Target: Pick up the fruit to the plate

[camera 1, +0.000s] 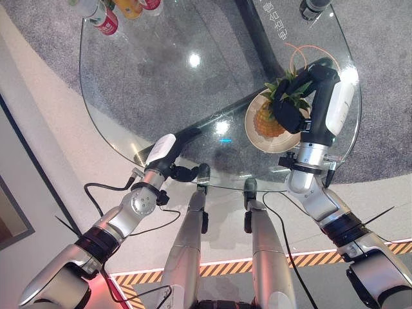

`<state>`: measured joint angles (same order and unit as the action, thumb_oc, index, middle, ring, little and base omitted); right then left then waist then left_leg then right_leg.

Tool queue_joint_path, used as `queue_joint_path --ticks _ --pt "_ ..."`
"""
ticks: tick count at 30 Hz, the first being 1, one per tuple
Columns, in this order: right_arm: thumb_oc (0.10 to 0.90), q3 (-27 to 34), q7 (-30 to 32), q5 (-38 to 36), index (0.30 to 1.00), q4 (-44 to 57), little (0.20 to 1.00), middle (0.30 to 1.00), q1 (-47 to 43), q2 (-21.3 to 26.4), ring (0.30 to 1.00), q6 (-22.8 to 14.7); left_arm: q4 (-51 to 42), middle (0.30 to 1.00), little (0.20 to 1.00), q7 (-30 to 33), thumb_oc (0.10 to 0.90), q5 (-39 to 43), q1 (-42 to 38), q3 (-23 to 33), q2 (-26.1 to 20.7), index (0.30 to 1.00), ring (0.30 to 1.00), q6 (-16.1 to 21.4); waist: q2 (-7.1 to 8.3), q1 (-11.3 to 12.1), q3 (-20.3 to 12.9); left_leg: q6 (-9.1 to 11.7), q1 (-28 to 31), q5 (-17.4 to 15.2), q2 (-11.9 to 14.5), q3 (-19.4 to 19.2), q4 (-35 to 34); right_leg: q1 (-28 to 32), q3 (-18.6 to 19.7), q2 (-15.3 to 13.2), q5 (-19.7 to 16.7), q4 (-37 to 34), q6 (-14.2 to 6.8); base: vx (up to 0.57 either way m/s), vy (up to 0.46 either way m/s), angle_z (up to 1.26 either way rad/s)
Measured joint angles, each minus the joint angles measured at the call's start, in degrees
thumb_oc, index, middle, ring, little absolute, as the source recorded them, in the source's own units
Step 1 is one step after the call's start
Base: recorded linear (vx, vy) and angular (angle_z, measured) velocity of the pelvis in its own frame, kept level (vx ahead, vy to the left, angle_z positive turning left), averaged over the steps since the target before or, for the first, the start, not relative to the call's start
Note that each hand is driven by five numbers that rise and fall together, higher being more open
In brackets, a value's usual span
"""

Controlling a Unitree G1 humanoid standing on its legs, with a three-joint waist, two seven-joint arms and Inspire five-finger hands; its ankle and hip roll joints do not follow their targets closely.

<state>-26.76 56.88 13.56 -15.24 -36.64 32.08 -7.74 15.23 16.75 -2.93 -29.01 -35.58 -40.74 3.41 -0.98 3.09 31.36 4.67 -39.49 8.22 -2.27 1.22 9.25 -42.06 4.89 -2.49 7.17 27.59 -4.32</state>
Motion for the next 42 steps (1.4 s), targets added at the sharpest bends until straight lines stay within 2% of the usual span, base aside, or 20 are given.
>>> queue_joint_path --ticks 7,8,10,28,42 --pt "0.100 -0.05 0.00 0.00 0.300 0.00 0.200 0.300 -0.77 0.21 0.300 -0.02 -0.01 0.900 0.900 0.02 0.800 0.02 -0.42 0.02 0.00 0.900 0.900 -0.01 -0.06 -0.05 -0.03 0.06 -0.81 0.01 -0.04 0.42 0.02 -1.15 -0.27 0.07 0.16 0.83 0.15 0.00 0.002 0.01" --pt "0.265 -0.05 0.00 0.00 0.441 -0.01 0.365 0.441 -0.85 0.21 0.441 0.05 -0.01 0.900 0.900 0.02 0.800 0.02 -0.48 0.03 0.00 0.900 0.900 -0.01 -0.08 -0.04 -0.02 0.05 -0.84 0.06 -0.03 0.48 0.03 -1.22 -0.32 0.10 0.17 0.94 0.21 0.00 0.000 0.00" --pt "0.800 -0.06 -0.01 -0.03 0.900 -0.02 0.900 0.900 -0.83 0.21 0.900 0.11 -0.01 0.900 0.900 0.02 0.800 0.01 -0.48 0.03 0.00 0.900 0.900 -0.02 -0.08 -0.04 -0.02 -0.06 -0.86 0.15 0.00 0.63 0.07 -1.22 -0.50 0.12 0.19 1.02 0.29 0.00 0.000 0.00" --pt "0.800 0.19 -0.04 -0.02 0.900 0.14 0.900 0.900 -0.69 0.23 0.900 0.97 -0.33 0.900 0.900 0.01 0.800 -0.03 0.88 0.66 -0.01 0.900 0.900 -0.05 -0.08 0.03 -0.02 -0.17 -0.23 0.23 0.14 0.80 0.86 -0.37 -0.89 0.19 0.04 1.27 0.59 0.00 0.000 0.00" --pt "0.800 0.32 -0.09 0.02 0.900 1.39 0.900 0.900 2.63 0.26 0.900 1.60 -0.65 0.900 0.900 -0.01 0.800 -0.06 3.31 1.21 -0.03 0.900 0.900 -0.05 -0.08 0.00 -0.02 -0.17 1.98 0.22 0.41 0.87 0.81 1.95 -1.02 0.45 -0.11 1.06 0.77 0.00 0.000 0.00"
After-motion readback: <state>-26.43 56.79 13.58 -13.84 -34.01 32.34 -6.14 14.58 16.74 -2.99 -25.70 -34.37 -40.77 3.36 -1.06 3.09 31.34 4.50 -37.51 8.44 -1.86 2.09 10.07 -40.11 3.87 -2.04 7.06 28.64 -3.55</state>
